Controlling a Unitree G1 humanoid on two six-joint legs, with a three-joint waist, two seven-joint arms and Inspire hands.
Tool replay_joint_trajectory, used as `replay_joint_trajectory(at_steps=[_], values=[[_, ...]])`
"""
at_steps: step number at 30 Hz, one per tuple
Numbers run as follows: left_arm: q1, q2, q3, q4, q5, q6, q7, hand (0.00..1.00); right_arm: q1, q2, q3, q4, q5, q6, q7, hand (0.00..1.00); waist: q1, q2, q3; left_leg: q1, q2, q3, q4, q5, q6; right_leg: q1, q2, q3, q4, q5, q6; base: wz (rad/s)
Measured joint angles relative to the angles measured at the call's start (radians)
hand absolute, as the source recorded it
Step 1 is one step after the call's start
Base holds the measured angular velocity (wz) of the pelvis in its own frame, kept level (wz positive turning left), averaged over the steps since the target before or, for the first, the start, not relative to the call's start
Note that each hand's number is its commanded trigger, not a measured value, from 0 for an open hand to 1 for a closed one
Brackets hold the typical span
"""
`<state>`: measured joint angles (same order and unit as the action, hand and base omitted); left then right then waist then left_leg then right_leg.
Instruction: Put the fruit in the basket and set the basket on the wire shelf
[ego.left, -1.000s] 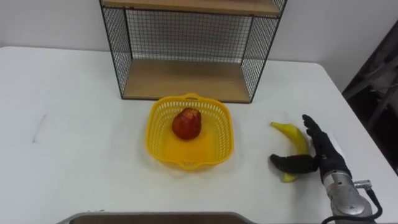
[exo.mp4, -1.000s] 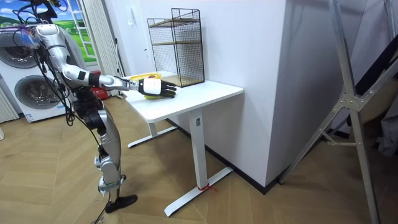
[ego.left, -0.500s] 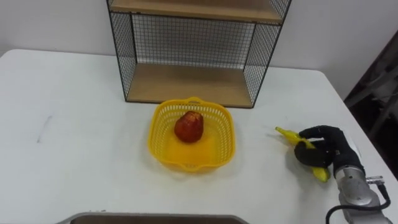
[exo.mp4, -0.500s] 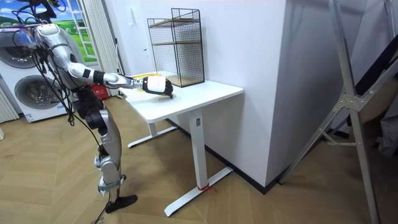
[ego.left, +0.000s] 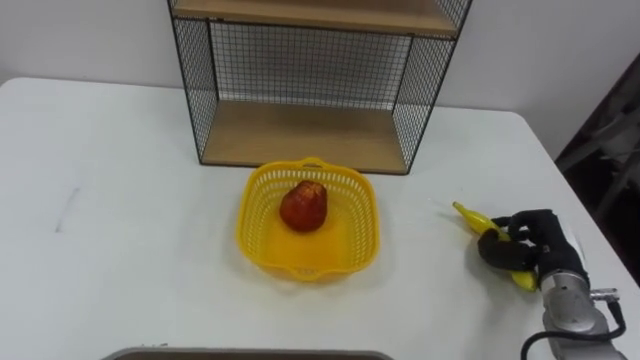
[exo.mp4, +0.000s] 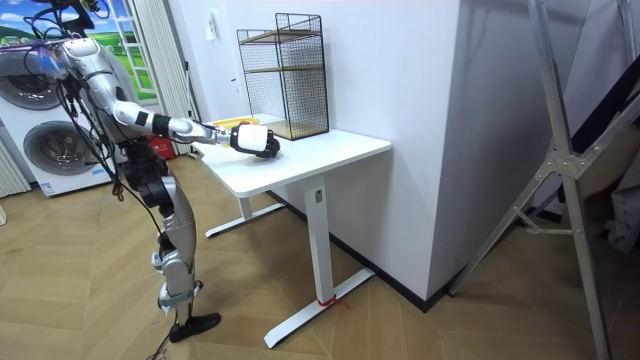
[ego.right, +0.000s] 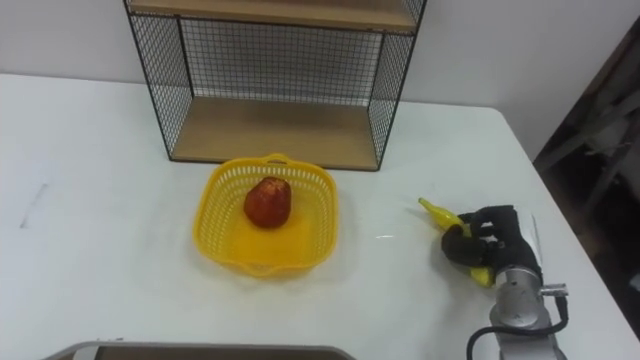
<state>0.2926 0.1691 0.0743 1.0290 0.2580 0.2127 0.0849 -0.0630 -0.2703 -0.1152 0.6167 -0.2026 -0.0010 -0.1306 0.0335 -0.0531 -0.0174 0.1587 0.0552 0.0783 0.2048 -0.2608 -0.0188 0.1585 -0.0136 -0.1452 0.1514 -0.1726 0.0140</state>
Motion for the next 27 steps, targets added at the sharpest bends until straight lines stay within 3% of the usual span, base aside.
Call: replay_joint_trajectory(at_steps=[7, 9, 12, 15, 21, 27], values=[[-0.002, 0.001, -0.008, -0.009, -0.011, 0.000, 0.000, 0.00, 0.009, 0.001, 0.024, -0.102, 0.090, 0.080, 0.001, 1.00, 0.002, -0.004, 0.0055, -0.017, 0.000, 0.005, -0.001, 0.000, 0.000, -0.018, 0.001, 0.012, 0.006, 0.000, 0.000, -0.03], [-0.010, 0.001, -0.014, -0.009, -0.013, -0.003, 0.000, 0.00, 0.020, 0.002, 0.044, -0.162, 0.152, 0.103, 0.004, 1.00, 0.002, 0.000, 0.0127, -0.017, 0.000, 0.014, -0.005, 0.000, 0.000, -0.023, 0.003, 0.021, 0.006, 0.000, 0.000, -0.11], [-0.006, 0.000, -0.021, -0.009, -0.011, -0.017, -0.002, 0.00, 0.040, 0.027, 0.097, -0.264, 0.212, 0.105, 0.012, 1.00, 0.003, 0.011, 0.0192, -0.017, 0.001, 0.026, -0.003, 0.001, 0.000, -0.037, 0.003, 0.031, 0.019, 0.000, 0.000, -0.13], [-0.012, 0.000, -0.021, -0.009, -0.009, -0.029, -0.012, 0.00, 0.047, 0.053, 0.137, -0.332, 0.312, 0.105, 0.032, 1.00, 0.003, 0.015, 0.0203, -0.020, 0.001, 0.026, -0.001, 0.000, 0.001, -0.040, 0.001, 0.027, 0.019, 0.000, 0.000, -0.01], [0.002, -0.003, -0.021, -0.007, -0.008, -0.046, -0.029, 0.00, 0.047, 0.069, 0.138, -0.443, 0.533, 0.099, 0.084, 1.00, 0.003, 0.026, 0.0159, -0.027, 0.001, 0.014, 0.003, 0.001, 0.001, -0.039, -0.001, 0.009, 0.020, 0.000, 0.000, 0.06], [0.021, -0.006, -0.030, -0.008, -0.008, -0.074, -0.028, 0.00, 0.047, 0.068, 0.142, -0.536, 0.617, 0.084, 0.124, 1.00, 0.003, 0.031, 0.0144, -0.028, 0.001, 0.014, 0.001, 0.001, 0.001, -0.038, -0.001, 0.008, 0.020, 0.000, 0.000, 0.01]])
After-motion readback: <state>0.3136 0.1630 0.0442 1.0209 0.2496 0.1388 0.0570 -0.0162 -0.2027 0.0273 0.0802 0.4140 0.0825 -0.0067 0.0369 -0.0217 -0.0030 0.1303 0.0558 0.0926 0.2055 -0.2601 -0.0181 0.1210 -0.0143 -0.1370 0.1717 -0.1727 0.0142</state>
